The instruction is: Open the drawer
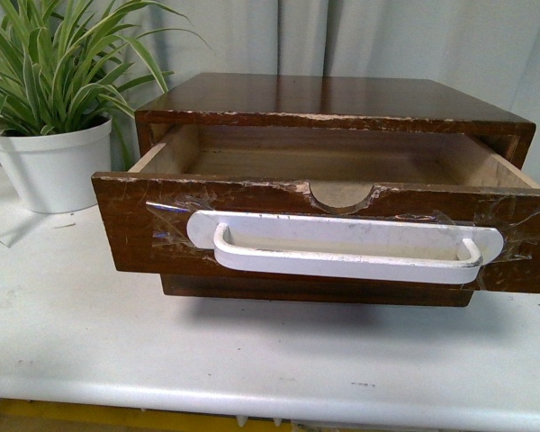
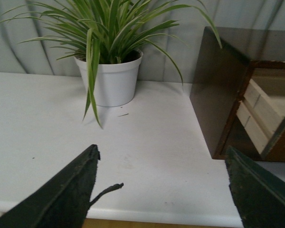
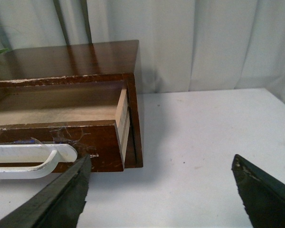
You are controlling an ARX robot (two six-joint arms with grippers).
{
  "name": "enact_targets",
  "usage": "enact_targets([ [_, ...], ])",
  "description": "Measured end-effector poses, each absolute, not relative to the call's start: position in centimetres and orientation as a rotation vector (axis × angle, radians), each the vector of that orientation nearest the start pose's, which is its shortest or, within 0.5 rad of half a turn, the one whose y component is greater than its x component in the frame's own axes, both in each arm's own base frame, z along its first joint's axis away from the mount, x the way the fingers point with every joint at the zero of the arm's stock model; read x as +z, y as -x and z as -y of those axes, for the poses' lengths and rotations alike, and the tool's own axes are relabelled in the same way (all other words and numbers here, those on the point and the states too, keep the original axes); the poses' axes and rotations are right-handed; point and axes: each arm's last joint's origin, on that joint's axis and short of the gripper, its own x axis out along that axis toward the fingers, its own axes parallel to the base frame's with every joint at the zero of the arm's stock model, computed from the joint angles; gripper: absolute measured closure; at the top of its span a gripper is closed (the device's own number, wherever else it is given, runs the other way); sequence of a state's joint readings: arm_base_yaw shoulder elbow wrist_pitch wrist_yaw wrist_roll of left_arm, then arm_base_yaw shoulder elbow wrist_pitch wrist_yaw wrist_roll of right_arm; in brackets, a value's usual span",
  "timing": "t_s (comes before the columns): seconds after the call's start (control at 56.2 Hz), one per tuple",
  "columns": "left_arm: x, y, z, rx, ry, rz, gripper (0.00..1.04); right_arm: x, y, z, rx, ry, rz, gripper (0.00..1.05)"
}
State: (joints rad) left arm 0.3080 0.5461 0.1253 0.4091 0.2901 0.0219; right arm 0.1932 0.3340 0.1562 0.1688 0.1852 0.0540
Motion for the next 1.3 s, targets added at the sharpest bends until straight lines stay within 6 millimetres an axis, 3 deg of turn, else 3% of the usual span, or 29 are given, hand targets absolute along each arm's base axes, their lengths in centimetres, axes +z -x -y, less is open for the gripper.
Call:
enact_targets([
  [0.427,17.8,-12.0,-1.3,0.005,-0.01,-0.002,1.0,18.4,-11.0,0.0,-0.002,-0.004,0.004,0.95],
  [0.48,17.7,-11.9,-1.1,0.009,-0.004,-0.003,1.01,18.3,-10.9,0.0,0.002,-0.003,0.002,1.04],
  [0.836,17.0,-11.1,0.0,0.003,0.001,0.013,1.01,16.5,-9.8,0.0,0.002,-0.001,-0.003,1.03],
  [1.299,16.7,-9.7,0.0,0.002,0.001,0.006,1.01,16.5,-9.7,0.0,0.002,0.0,0.001,1.03],
])
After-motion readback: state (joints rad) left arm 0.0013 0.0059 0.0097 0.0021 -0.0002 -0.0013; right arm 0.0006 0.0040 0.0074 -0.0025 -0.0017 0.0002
